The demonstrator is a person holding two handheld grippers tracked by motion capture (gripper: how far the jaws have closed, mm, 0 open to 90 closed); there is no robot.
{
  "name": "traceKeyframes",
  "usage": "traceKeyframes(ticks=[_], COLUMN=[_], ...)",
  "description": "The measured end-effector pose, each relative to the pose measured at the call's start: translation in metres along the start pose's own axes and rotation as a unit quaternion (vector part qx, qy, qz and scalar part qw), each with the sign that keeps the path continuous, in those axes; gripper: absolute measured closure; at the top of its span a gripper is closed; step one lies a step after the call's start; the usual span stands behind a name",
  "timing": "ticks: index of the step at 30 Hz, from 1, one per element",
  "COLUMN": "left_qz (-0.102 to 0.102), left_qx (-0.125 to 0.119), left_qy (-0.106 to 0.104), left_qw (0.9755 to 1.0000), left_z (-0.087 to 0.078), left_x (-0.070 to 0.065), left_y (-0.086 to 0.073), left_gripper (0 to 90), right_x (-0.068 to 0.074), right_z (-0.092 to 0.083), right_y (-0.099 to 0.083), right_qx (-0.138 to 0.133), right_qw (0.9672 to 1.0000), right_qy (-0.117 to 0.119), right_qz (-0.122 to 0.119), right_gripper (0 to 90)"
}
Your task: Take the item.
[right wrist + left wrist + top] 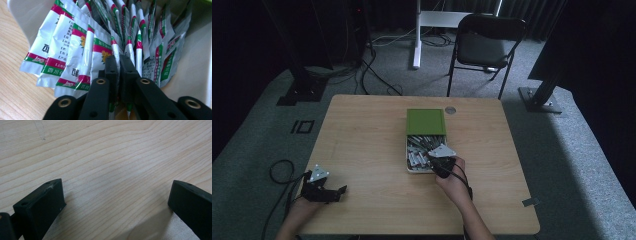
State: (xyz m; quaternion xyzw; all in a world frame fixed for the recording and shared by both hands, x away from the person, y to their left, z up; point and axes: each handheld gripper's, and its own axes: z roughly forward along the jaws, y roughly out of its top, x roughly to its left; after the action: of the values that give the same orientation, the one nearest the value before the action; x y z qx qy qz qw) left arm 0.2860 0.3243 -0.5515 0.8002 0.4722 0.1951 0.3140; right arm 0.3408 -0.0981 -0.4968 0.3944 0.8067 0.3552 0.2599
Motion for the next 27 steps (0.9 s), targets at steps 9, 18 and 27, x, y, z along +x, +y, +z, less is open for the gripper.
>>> traceKeyframes(ticks=[9,18,27], left_qz=[-0.001,-0.002,-0.001], left_qx=[-0.001,-0.001,-0.001], left_qy=[0.0,0.0,0.0], left_qw=[1.0,1.0,1.0], left_z=[0.0,0.0,0.0], left_x=[0.0,0.0,0.0], left_y=[0.0,0.0,0.0], left_gripper=[1.4,1.4,1.4], right_x=[-0.004,-0.007,-0.013], right_z=[-0.011,-0.031,-0.055], right_y=[0.006,0.021,0.039], right_qx=[-0.008,-0.039,-0.083], right_qw=[0.9996,0.9983,0.9943], right_qy=[0.009,0.023,0.037], right_qz=[0.024,0.038,0.056], right_gripper=[89.3,89.6,89.8])
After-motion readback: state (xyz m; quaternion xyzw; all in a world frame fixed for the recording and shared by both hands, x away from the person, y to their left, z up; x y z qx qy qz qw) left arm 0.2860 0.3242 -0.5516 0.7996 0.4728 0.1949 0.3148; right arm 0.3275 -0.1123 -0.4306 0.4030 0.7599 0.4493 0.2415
